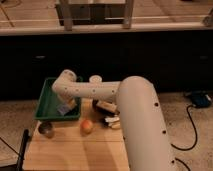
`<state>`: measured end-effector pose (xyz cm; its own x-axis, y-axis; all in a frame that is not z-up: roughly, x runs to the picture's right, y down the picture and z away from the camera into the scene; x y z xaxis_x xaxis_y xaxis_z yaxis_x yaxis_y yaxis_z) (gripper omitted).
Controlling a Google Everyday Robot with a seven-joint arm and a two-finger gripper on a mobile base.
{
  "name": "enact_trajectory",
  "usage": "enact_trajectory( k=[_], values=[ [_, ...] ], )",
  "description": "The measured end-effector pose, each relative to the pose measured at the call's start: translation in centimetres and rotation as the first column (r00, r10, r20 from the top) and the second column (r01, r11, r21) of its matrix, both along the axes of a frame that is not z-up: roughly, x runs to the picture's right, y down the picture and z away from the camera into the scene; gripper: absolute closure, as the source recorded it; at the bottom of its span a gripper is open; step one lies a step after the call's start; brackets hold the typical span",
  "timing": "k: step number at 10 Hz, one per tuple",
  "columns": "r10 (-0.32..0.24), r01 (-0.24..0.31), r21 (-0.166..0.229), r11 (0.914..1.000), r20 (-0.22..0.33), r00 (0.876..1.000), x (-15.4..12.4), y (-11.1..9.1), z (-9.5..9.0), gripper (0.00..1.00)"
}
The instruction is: Wipe tray with sponge
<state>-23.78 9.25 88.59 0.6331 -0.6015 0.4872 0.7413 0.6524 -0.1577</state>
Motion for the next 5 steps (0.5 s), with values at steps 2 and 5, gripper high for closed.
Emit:
enact_trajectory(
  k=[2,5],
  values=[
    [-0.011,0.010,-0.009,0.9999,-0.014,1.000,1.2,0.1,-0.2,1.00],
    [-0.027,0.027,0.014,0.9995,-0.045,0.999,1.8,-2.4,0.8,1.00]
  ],
)
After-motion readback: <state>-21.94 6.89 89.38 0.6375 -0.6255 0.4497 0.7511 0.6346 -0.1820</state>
